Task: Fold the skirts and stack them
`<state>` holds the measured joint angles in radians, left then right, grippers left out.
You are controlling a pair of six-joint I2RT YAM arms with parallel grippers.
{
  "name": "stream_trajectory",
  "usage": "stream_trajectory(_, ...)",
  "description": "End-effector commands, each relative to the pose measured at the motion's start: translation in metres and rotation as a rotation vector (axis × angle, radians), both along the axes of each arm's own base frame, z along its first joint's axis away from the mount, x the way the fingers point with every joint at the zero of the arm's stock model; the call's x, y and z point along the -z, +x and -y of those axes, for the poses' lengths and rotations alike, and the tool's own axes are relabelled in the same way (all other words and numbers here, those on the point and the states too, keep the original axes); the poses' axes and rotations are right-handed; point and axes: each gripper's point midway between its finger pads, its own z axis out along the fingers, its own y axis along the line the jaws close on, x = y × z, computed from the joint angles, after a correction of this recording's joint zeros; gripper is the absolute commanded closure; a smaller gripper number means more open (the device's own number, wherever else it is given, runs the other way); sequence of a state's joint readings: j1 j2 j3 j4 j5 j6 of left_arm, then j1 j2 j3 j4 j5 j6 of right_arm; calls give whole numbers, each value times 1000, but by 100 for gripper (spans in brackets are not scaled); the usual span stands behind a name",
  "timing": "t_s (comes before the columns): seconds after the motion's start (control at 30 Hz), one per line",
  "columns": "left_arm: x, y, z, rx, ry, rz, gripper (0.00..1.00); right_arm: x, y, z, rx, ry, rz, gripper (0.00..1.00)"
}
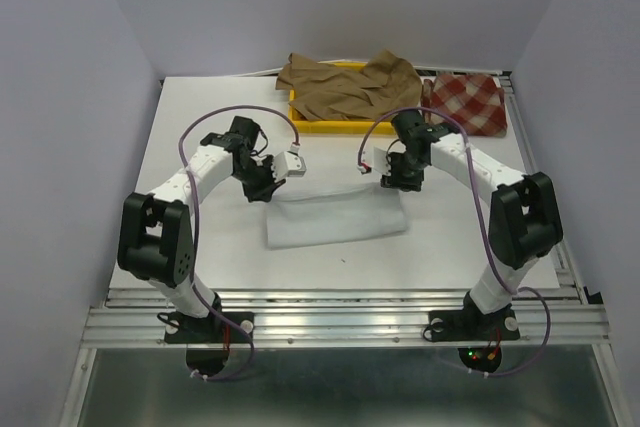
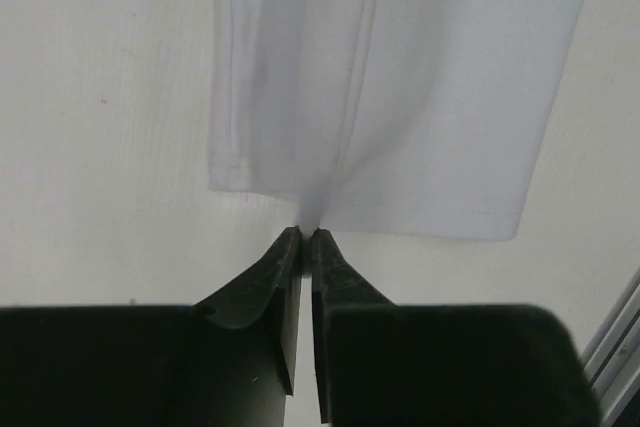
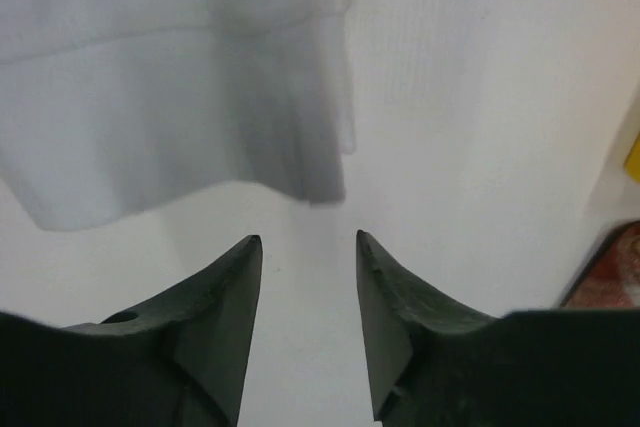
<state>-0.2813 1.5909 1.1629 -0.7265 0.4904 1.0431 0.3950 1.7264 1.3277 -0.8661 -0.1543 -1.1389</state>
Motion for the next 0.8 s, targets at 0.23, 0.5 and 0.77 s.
stream_trajectory(0.23, -12, 36, -9, -167, -17, 52, 49, -36, 77, -5, 158, 113, 135, 36)
stream_trajectory(0.5, -20, 17, -3, -275, -92, 9, 52, -34, 69, -34, 191, 279, 4, 40)
stream_trajectory(0.77, 10, -10, 25, -235, -83, -98, 67, 9, 64, -54, 232, 329, -188, 51)
